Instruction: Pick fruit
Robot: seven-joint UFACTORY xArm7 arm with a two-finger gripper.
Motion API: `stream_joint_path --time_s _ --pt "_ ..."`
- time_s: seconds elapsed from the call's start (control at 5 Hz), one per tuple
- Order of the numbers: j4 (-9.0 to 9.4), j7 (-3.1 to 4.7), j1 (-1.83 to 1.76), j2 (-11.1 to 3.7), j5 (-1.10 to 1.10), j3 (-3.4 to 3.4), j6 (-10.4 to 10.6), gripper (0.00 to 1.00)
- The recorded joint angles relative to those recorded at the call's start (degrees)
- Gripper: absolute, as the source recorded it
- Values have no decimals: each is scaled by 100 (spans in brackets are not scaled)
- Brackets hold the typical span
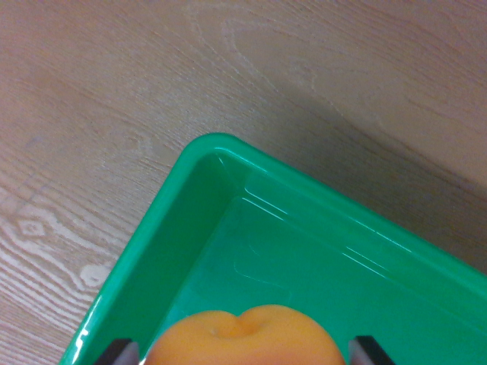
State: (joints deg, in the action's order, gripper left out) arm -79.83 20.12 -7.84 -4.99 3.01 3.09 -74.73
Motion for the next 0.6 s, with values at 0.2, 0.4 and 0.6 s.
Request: stream_joint_path --time_s 0.2,0.4,0.6 --pt "0 0 0 0 0 0 0 100" --pt "-96 -7 2 67 -2 0 -163 100" --pt "-96 -7 2 67 -2 0 -163 100"
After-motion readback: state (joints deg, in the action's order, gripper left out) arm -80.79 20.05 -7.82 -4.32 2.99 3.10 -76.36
